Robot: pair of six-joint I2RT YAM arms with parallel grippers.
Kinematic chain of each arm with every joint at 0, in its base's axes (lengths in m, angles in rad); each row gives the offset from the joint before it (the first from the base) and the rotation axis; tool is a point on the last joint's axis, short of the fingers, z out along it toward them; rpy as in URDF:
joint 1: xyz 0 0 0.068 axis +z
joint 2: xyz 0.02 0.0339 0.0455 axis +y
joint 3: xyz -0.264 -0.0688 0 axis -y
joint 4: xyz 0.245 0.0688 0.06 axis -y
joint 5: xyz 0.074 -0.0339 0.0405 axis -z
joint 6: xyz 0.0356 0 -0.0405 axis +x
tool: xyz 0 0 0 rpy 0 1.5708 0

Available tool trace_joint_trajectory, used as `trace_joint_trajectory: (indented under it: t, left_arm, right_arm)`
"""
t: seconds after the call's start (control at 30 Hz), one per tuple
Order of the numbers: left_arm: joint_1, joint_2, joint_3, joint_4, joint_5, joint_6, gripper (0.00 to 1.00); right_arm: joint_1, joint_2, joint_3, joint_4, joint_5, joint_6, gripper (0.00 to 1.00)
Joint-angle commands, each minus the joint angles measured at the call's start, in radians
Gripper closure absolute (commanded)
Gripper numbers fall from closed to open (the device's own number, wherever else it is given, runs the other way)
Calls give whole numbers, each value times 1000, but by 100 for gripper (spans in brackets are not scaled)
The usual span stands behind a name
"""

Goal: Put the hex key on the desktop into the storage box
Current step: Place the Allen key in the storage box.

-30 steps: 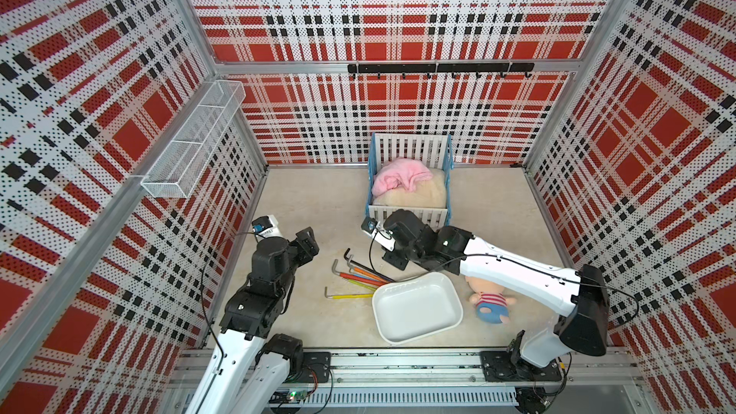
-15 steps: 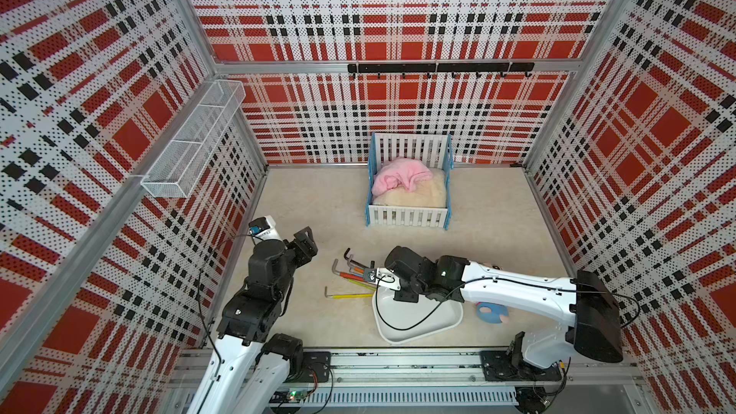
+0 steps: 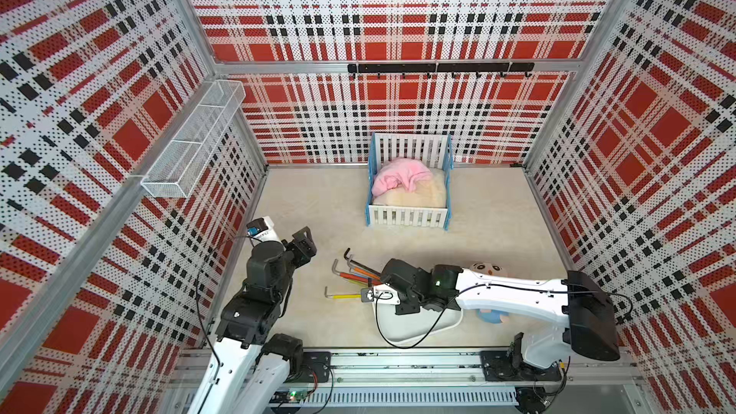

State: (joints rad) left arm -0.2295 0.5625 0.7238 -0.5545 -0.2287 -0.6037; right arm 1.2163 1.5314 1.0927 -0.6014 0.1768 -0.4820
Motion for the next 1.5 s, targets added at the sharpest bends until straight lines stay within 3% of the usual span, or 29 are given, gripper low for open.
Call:
trace_joint_trajectory:
  t: [0.0,0.33,0.8,1.47]
  left_arm:
    - [5,-6,-9,2,-17,-4,21]
    - [4,-15,-11,2,-15,-7,21]
    - [3,-20,-11,1,-16,-8,21]
    - [-9,-26,-11,-2,-26,-13,21]
  right_arm:
    - [18,-11,10,-33,7,0,100]
    - [58,-24,-39,-73,80,2,100]
    - [60,61,-76,-17,77,-22,100]
    - [-27,164,-78,25,75,53,100]
